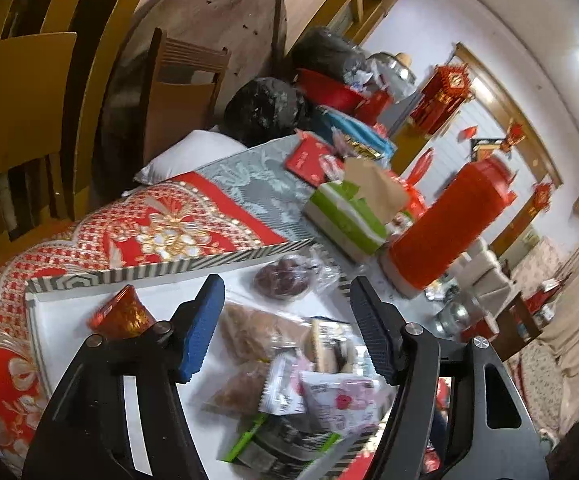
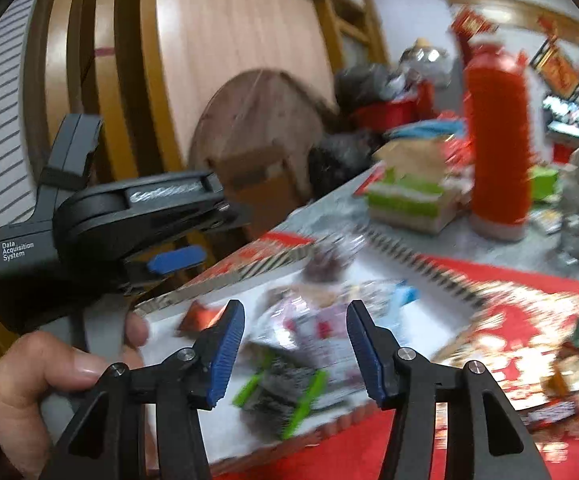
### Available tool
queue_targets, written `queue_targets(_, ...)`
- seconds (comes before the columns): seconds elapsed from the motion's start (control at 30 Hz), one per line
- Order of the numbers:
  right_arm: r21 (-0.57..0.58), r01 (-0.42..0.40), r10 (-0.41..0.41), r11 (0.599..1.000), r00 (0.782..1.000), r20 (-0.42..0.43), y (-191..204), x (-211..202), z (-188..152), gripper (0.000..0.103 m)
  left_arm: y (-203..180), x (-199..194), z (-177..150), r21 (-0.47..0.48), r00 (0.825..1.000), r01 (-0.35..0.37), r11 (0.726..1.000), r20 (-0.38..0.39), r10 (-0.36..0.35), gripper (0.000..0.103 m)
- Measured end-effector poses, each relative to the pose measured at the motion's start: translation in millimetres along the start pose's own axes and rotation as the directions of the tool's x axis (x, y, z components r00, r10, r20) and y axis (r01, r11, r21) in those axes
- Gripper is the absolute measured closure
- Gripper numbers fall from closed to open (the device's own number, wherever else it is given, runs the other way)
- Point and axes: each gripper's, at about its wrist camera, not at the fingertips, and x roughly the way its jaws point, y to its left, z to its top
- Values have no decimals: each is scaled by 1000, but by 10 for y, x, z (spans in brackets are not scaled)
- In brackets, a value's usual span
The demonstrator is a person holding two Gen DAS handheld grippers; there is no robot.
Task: Organize snacks
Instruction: 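Open both tools over the white tray to drop the packets, then move both tools back over the snacks on the tablecloth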
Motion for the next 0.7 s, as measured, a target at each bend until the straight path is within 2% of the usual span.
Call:
queue_targets(0.07,18,60,-61,998,997,37,-84,-187,3,47,-83,-38,-39,26,999,33,999,19,-34,36)
queue_targets(0.17,51,142,-145,989,987,63,-236,-442,-29,36,-294,-83,-143,108,996,87,990,19,-90,36)
queue_targets(0.3,106,246,-253,964,966,61,-453,-788,-149,33,-655,-126,-366,255,981,192,948,-43,-187,34)
queue_targets(0.47,220,324,-341,920,939,43,-745,-1153,-315,33,-931,-70,-627,366,967,252,896,-137,-216,34)
queue_targets(0.63,239,383,-413,892,907,87,-813,-1429,-430,32,-1041,51,-816,399,952,283,872,-225,-206,34)
queue_targets(0.7,233,395,-424,889,901,91,-833,-1450,-457,31,-1074,64,-875,418,950,287,862,-236,-202,34)
